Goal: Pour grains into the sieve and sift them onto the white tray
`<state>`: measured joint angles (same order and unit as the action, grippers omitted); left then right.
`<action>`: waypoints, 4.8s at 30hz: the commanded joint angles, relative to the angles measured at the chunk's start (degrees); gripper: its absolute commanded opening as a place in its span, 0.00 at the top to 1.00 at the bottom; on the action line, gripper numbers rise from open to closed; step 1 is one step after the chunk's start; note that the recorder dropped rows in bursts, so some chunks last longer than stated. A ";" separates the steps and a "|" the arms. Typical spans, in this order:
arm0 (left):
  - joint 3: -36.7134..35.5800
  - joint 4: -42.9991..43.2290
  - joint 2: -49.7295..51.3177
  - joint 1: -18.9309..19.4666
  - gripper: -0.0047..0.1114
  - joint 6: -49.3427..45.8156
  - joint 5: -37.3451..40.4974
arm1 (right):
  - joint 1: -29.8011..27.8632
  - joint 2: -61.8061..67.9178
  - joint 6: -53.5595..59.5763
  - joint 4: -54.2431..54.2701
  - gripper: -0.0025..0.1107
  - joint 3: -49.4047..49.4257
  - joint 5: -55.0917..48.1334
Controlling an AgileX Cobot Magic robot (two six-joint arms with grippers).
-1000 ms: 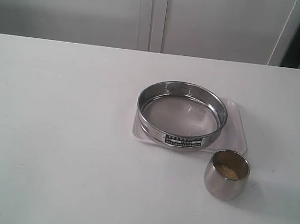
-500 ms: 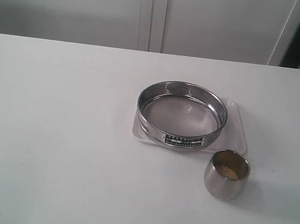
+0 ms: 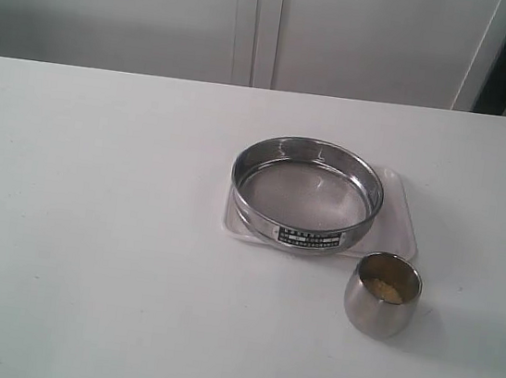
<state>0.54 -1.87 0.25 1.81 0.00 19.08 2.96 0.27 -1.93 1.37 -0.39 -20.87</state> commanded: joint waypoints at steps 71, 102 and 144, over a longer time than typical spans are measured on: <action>-0.54 -0.20 -0.25 -0.27 0.96 0.00 0.29 | -0.05 -0.27 0.81 0.04 0.98 -0.33 37.67; -0.54 -0.20 -0.25 -0.27 0.96 0.00 0.29 | -0.05 31.01 -3.54 -8.35 0.98 0.39 48.74; -0.54 -0.20 -0.25 -0.27 0.96 0.00 0.29 | -0.05 74.72 -5.38 -24.18 0.98 0.39 68.22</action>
<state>0.54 -1.87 0.25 1.81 0.00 19.08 2.96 73.55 -8.18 -22.76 -0.22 45.39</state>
